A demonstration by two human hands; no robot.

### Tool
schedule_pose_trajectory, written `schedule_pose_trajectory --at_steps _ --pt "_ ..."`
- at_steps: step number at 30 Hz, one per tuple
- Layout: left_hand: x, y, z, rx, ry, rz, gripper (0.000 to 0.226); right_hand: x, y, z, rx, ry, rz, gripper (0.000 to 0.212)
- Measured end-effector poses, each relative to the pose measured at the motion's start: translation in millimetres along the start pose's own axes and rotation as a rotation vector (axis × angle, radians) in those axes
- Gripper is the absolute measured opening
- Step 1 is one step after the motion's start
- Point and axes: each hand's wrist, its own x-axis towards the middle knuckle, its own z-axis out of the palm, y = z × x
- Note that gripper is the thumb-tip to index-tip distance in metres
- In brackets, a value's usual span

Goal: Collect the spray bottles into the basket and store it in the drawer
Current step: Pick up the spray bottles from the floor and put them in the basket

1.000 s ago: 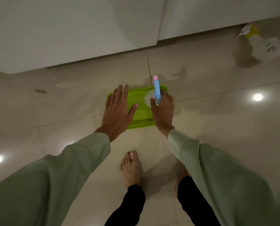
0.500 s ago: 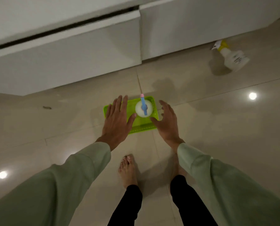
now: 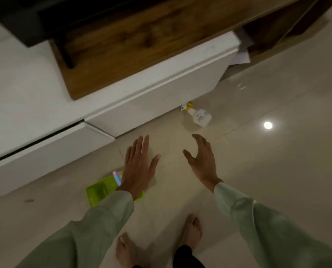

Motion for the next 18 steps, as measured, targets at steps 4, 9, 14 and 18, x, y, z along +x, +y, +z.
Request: schedule_pose_trajectory --at_steps 4,9,14,18 --pt "43 54 8 -0.029 -0.015 0.045 0.073 38 22 -41 -0.049 0.017 0.038 0.069" --pt "92 86 29 -0.019 -0.056 0.086 0.07 89 50 -59 -0.125 -0.016 0.073 0.07" --pt "143 88 59 0.006 -0.097 0.082 0.07 140 82 -47 -0.197 -0.07 0.049 0.076" --pt "179 80 100 0.026 -0.128 0.095 0.069 179 115 -21 -0.269 -0.147 0.019 0.085"
